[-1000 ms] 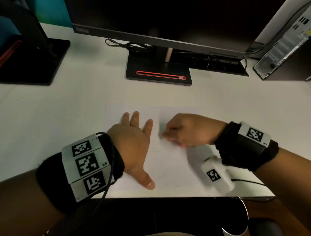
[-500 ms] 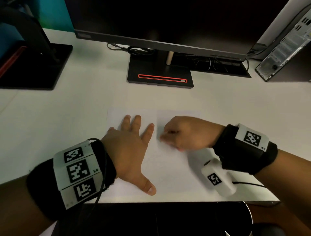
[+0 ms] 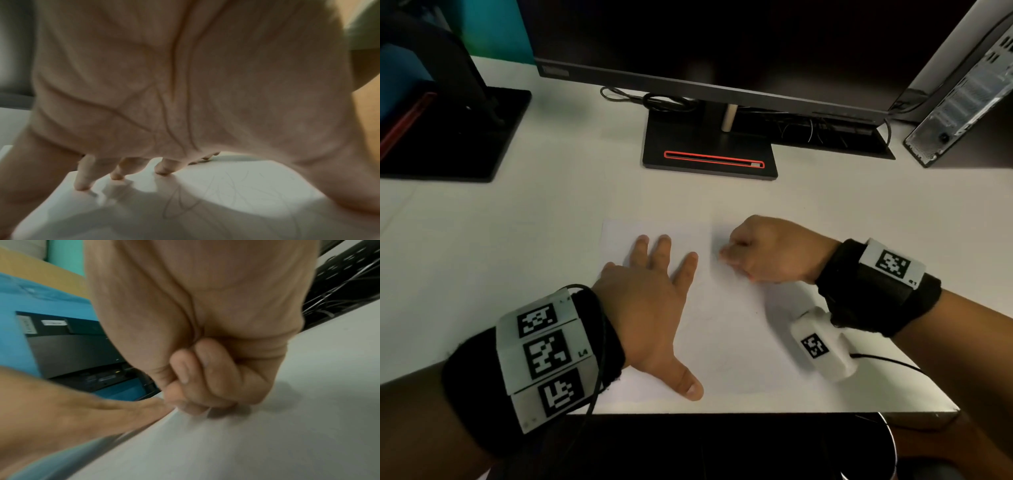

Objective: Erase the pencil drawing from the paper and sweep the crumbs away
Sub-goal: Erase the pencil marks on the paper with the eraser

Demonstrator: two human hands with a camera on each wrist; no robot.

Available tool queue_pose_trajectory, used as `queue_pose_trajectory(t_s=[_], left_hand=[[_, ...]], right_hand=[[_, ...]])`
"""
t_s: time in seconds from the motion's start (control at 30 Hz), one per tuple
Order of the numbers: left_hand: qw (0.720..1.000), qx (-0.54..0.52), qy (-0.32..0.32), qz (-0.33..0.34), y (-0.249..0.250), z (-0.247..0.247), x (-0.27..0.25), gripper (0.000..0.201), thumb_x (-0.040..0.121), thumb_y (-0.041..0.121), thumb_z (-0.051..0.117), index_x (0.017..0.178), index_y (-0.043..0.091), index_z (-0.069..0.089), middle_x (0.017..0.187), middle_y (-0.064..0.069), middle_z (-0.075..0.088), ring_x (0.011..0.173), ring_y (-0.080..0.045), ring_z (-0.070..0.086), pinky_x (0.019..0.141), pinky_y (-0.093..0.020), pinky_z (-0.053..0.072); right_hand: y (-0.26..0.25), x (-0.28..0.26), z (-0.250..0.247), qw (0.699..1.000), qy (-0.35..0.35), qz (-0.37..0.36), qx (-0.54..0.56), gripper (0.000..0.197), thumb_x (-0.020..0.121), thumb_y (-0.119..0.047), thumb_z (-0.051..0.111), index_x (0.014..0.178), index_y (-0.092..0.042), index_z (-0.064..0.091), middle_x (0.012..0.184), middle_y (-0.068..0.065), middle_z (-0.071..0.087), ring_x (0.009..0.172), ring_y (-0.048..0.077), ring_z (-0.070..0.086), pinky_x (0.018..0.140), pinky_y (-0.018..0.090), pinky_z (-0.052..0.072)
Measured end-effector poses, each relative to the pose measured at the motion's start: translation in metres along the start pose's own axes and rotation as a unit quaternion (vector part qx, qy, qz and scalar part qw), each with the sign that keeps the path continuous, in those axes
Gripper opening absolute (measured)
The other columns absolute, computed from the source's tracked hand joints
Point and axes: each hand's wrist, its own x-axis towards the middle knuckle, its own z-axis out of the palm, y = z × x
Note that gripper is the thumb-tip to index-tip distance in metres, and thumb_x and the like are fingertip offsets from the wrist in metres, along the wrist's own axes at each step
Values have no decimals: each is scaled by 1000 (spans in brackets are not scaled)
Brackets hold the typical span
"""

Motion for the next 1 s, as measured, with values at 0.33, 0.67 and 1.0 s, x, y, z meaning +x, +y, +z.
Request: queue_pose_trajectory(t_s=[0.33,0.67,1.0], left_hand=[[1000,-4,-7,-3,1,1,-2,158,48,93,63,147,21,-36,155,-17,-38,144,-41,-28,117,-61,19],[1000,-9,-5,1,0,2,-2,162,46,94,62,148,12,-33,155,-14,-38,145,-40,-26,117,-61,20],[1000,-17,9,3,0,2,-5,162,47,93,63,149,11,-30,157,-13,-36,146,-39,-25,117,-60,18]], right_hand=[[-9,3,7,999,-13,-28,-26,47,102,-37,50,71,-5,66,61,6,66,49,16,53,54,26,48],[-15,3,9,999,-46,-14,9,45,101,-35,53,74,-1,66,60,6,60,49,19,49,48,24,44],[-14,14,1,999,-28,8,44,42,101,-33,56,67,-10,63,57,2,57,47,17,45,48,25,42]])
